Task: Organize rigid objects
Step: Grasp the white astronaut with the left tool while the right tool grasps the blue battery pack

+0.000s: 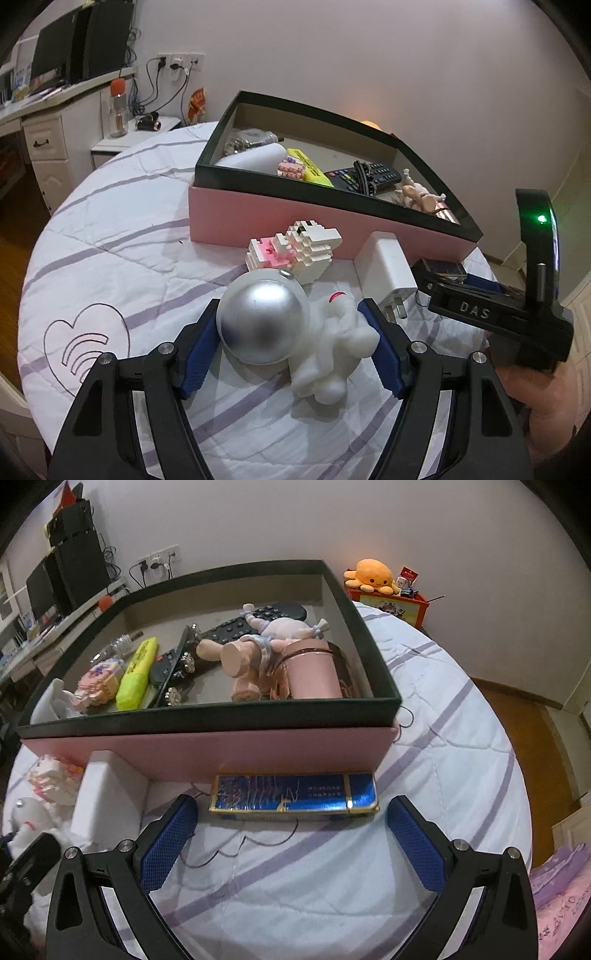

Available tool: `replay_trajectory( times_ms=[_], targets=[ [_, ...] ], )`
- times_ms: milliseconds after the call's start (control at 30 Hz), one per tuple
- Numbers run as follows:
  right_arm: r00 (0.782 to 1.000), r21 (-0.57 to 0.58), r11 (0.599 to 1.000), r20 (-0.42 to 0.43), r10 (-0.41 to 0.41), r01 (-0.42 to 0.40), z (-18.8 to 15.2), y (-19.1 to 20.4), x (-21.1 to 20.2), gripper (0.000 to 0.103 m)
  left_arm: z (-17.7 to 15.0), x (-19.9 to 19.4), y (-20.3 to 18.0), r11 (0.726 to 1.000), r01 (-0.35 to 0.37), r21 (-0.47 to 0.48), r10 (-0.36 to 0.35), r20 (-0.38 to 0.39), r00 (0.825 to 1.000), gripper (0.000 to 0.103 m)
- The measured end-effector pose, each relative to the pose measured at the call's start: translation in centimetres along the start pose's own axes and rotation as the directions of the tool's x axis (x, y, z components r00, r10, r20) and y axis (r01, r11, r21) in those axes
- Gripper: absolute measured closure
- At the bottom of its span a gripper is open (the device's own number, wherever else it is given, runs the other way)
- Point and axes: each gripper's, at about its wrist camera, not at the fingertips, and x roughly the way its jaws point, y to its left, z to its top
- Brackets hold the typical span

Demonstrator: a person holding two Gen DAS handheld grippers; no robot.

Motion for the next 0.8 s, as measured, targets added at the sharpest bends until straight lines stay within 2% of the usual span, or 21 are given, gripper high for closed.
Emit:
replay_trajectory(
  times_ms=[67,167,533,800],
  targets=[
    [1.000,0.000,1.000,0.000,0.002,-0.002,0.1,-0.1,0.1,0.001,0.1,-0.1,0.1,1.000,0.000,0.000,0.000,0.001,1.000,0.029],
    [1.000,0.002,1.000,0.015,0.011,-0.011,0.0,-0.2,-0.4,0.020,0.3,-0.4,0.2,1.000,-0.003,0.003,0.003,0.006,1.000,0.029],
    [0.997,0.003,0.997,0.036,0.071,-0.071,-0.9,0.2,-3.2,0.020,1.1,-2.1,0.5,1.000,-0.001,0.010,0.000,0.038,0.999,0.029],
    [0.989,-0.030,0.996,0.121,0.091,-0.088,1.0,1.4,-7.4,0.020,3.5,-3.9,0.0,0.999,0.000,0.036,-0.004,0.101,0.995,0.029]
  ],
)
